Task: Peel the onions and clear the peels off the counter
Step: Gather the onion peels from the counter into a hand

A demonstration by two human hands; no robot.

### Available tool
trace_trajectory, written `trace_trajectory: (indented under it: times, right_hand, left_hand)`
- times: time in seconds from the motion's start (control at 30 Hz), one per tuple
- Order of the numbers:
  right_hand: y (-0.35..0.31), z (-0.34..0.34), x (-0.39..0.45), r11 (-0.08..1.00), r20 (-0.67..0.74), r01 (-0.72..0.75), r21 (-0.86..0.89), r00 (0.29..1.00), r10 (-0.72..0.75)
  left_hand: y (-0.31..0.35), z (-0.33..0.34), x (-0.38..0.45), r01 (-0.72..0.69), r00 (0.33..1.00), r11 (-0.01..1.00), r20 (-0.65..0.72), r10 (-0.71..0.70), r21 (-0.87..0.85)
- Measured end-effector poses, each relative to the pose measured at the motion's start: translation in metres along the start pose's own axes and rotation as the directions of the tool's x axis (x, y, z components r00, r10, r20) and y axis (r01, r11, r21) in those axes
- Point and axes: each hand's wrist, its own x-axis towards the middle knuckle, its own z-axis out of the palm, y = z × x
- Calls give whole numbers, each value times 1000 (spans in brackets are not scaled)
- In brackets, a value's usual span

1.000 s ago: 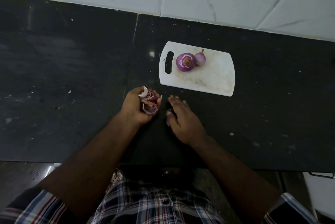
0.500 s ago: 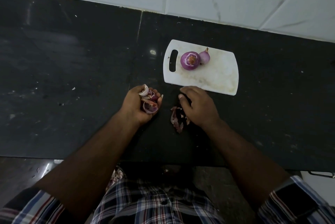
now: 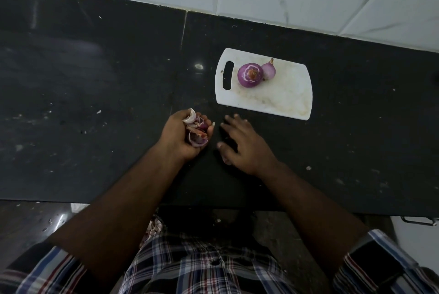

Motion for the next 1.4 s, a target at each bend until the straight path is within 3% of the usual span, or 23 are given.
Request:
trace_trajectory:
  times: [0.1,0.23,0.3,0.47,0.6,0.8,1.13,1.23,1.3,1.33,1.37,1.4]
  right_hand:
    - [-2,14,-22,982,-21,182,-39,983,-183]
    - [10,3,-39,976,-50,207,-70,976,-211]
    - [12,-10,-44,988,-45,140,-61,989,-143]
    - [20,-37,-54,976,-52,-194,-102,981,189]
    - [9,-20,-58,954,19,-276,-118,960,280]
    - [-9,-8,-41,965,-63,-169,-199,985,160]
    - [-17,-17,-49,942,58,37,-335,998,-18]
    - [-5,-29,-38,931,64,-9,-366,997,35]
    - [14,-42,-27,947,-2,-231,-224,972,236]
    - [24,-49,-24,928,-29,-371,-16,928,370]
    - [28,-57,-25,834,8,-481,270,867,498]
    - [27,-65,-28,661,100,-529,532,814,572]
  left_hand:
    - [-4,0,-3,4,1000,1000,8,-4,13]
    - [-12,-2,-6,8,1000,1000,8,-8,10]
    - [-17,-3,-8,-1,1000,1000,8,1,5]
    - [-28,-8,-11,-17,1000,999,-10,16,-44]
    - [-38,-12,-19,-83,996,992,-41,79,-91]
    - [-53,-19,-27,-120,991,986,-71,112,-116]
    - [-74,-27,-27,-130,989,985,-81,121,-116]
    - [-75,-26,-27,-125,990,985,-80,116,-123]
    - [-76,-27,-24,-115,992,984,-67,107,-138]
    - [-76,-27,-23,-112,993,984,-57,105,-140]
    - [-76,-28,-20,-111,993,984,-49,106,-138]
    - [-76,-28,-18,-113,993,985,-44,108,-129]
